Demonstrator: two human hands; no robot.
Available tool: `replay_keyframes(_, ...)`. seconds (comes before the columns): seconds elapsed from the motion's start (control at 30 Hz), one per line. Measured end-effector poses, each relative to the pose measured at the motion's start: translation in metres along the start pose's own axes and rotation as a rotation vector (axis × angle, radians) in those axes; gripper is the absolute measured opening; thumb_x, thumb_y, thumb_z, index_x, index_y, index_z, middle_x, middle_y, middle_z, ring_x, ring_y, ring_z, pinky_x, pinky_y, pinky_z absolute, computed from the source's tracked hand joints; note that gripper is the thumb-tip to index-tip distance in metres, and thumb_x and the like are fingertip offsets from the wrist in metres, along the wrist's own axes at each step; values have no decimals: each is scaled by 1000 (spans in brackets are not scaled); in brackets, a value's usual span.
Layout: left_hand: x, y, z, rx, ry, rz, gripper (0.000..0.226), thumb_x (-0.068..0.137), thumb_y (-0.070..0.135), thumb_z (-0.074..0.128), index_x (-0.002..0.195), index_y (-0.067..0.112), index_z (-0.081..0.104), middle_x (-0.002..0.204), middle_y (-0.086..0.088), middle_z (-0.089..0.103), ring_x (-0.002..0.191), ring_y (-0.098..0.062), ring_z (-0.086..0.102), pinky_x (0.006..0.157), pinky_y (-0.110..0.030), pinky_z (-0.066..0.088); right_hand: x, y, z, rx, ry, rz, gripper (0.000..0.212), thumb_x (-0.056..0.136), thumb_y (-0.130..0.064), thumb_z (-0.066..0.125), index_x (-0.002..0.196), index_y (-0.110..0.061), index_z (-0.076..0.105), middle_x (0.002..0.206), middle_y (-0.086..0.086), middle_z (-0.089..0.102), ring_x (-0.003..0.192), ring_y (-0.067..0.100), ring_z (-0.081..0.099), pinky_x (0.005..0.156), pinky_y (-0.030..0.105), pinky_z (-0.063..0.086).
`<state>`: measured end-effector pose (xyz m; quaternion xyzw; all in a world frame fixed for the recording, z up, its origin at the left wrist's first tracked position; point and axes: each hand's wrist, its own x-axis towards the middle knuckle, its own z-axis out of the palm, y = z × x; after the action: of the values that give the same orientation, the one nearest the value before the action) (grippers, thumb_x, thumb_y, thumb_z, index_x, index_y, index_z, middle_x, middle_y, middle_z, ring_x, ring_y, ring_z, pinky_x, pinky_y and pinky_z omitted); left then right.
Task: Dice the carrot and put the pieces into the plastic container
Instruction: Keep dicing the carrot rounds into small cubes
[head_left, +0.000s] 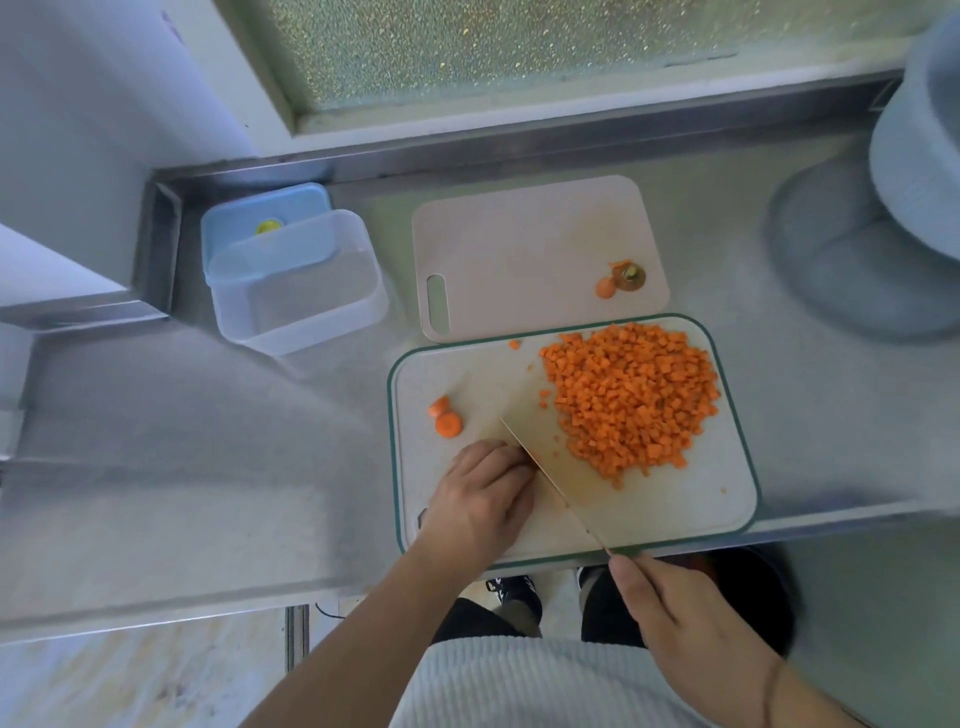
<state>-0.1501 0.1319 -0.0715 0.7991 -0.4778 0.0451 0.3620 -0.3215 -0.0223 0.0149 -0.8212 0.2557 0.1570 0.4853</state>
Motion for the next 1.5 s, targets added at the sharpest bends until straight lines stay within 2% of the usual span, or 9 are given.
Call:
replay_keyframes(0.13,1,-1,0,-4,-5,9,7,86,5,76,92,4,77,104,-6,73,96,-26,68,88,-38,56,6,0,3,-38,-12,27,100,74,-89,6,103,-14,66,100,6,70,101,16,60,95,37,47)
replay_keyframes(0.27,2,1,-3,13,-26,22,6,87,5,75,93,4,77,104,-7,72,96,-26,67,89,-36,55,17,-7,6,-21,2,18,87,79,-83,10,87,-16,64,83,5,68,85,17,62,85,41,50)
replay_keyframes(0.4,2,-1,-6,33,-21,18,7,89,7,71,92,4,77,102,-6,72,95,-25,66,88,-37,56,6,-6,1,-2,27,1,99,75,-88,9,95,-11,67,91,7,71,94,18,62,90,39,48)
replay_keyframes(0.57,0,0,-5,38,-2,31,11,92,11,69,92,5,78,103,-5,73,97,-24,67,89,-35,55,-3,0,3,-97,-37,76,106,66,-93,-2,94,-16,66,88,5,71,89,14,64,87,34,49)
replay_keyframes(0.77,2,-1,-9,44,-23,35,15,94,12,65,92,6,78,103,-5,73,98,-22,65,91,-32,54,11,-6,10,-11,7,9,91,82,-82,10,99,-11,64,95,2,69,96,16,62,91,39,49)
replay_keyframes(1.0,-3,-2,-6,81,-16,66,8,92,9,70,90,4,76,102,-6,71,96,-24,66,89,-34,55,-7,-4,5,-45,-60,100,104,67,-93,1,88,-14,65,83,6,69,85,14,63,83,32,49)
replay_keyframes(1.13,-4,-2,-5,71,-12,54,7,92,7,71,91,2,75,103,-7,70,95,-27,67,88,-36,55,6,-4,11,19,-63,58,84,81,-82,12,91,-16,64,87,2,68,89,13,62,88,38,49)
replay_keyframes(1.33,-2,-6,-9,135,30,74,11,92,12,69,85,7,75,95,-5,71,91,-24,62,88,-34,50,-6,-19,-1,23,-46,53,53,89,-59,27,66,-18,51,57,-6,54,61,9,52,68,28,43)
replay_keyframes(1.5,-6,-5,-11,142,51,84,11,91,12,70,85,7,78,95,-4,75,89,-23,68,84,-35,55,-12,-13,1,-47,-48,73,58,87,-61,22,71,-17,56,63,5,57,65,12,54,68,25,42)
